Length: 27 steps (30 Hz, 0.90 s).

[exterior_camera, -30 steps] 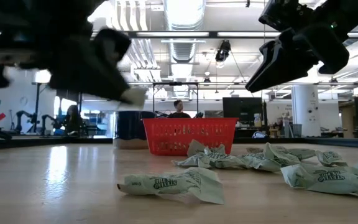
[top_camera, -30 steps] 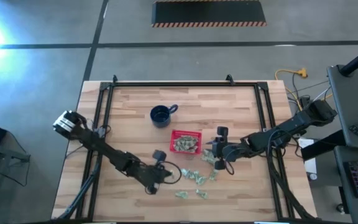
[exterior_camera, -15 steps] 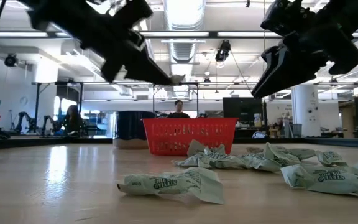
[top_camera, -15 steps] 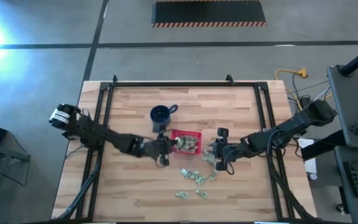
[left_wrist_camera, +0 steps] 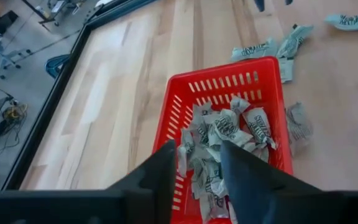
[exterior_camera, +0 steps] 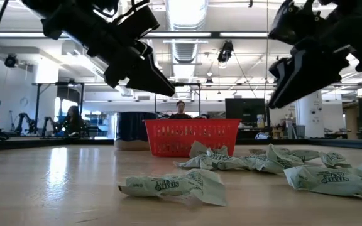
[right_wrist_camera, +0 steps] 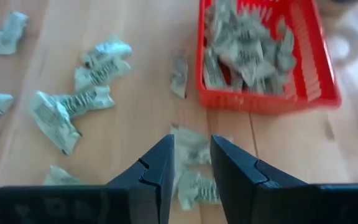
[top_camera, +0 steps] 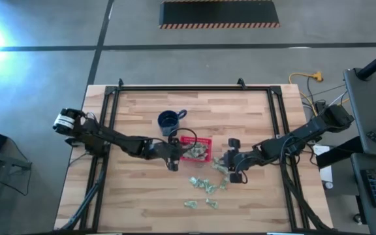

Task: Pick and place Stevia / Truvia into bins
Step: Put the white stevia packet into the red basket

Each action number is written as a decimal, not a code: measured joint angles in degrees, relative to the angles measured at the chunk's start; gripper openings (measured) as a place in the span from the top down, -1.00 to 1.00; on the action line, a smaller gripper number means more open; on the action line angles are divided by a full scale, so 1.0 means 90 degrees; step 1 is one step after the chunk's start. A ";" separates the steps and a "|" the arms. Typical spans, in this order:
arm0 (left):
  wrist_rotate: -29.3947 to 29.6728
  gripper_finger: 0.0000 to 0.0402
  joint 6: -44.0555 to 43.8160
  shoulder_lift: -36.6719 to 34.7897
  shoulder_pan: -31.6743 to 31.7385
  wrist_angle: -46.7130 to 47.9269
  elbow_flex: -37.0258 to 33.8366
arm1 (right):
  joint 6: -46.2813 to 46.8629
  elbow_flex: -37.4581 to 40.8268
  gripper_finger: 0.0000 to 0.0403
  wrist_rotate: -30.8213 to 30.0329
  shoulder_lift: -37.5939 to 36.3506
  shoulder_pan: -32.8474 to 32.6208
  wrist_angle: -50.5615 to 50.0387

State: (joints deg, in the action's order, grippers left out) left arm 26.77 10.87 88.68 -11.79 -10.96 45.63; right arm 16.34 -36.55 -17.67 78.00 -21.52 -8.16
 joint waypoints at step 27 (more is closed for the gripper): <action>0.0009 0.20 -0.0185 -0.0763 -0.1276 0.0286 0.0024 | 0.0680 0.1207 0.27 -0.0464 0.0381 0.0159 0.1512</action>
State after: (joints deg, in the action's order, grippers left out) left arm 26.85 9.21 81.82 -23.27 -8.39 45.84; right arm 22.46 -25.69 -21.85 81.43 -20.08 5.44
